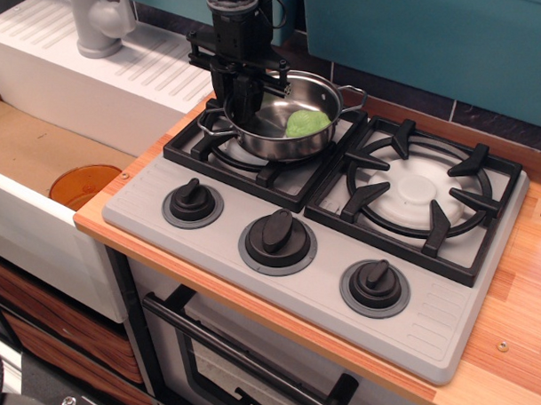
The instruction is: Put cauliflower in pot or pan an put pot or pan on stove
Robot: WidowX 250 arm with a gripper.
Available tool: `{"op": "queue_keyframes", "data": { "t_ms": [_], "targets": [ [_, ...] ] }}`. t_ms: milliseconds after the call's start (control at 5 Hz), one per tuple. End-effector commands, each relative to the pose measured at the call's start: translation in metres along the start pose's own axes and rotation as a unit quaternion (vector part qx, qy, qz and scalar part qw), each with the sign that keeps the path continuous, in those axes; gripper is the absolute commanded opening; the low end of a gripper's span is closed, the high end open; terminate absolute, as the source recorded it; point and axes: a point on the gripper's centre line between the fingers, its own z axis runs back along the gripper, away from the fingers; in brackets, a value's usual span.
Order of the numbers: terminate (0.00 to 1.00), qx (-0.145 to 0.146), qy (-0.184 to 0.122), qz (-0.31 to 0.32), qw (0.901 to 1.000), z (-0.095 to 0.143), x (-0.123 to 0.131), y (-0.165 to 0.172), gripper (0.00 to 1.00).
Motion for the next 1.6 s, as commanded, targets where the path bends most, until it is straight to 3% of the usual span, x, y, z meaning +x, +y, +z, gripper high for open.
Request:
{"op": "queue_keyframes", "data": {
  "t_ms": [0, 800, 1400],
  "targets": [
    [0.00, 0.011, -0.004, 0.006, 0.9999, 0.023, 0.000, -0.006, 1.00],
    [0.00, 0.035, 0.020, 0.007, 0.9992, 0.074, -0.006, -0.035, 1.00],
    [0.00, 0.038, 0.031, -0.014, 0.9987, 0.078, 0.004, 0.002, 1.00]
  ]
}}
